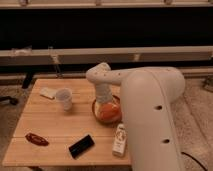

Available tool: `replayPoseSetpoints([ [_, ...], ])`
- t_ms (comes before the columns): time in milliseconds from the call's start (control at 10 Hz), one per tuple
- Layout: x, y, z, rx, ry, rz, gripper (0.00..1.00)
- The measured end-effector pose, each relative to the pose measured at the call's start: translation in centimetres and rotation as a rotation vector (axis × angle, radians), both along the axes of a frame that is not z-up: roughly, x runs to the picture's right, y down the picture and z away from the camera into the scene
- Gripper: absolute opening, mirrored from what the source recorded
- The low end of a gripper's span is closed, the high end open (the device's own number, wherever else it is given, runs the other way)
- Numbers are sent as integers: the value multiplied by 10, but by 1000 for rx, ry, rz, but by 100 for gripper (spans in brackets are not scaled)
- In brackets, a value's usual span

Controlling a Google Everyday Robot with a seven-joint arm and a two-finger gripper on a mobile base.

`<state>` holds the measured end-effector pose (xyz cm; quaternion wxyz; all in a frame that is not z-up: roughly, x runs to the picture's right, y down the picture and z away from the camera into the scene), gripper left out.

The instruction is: Push the ceramic bowl across the table

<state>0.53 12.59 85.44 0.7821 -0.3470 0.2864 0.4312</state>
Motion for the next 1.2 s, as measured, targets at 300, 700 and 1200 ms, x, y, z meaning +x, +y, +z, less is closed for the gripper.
replayPoseSetpoints([
  [300,-3,0,-1,0,-6,-3,80],
  [700,-4,2,-3,-2,-14,-7,80],
  [1200,-5,3,-4,-1,-21,-11,80],
])
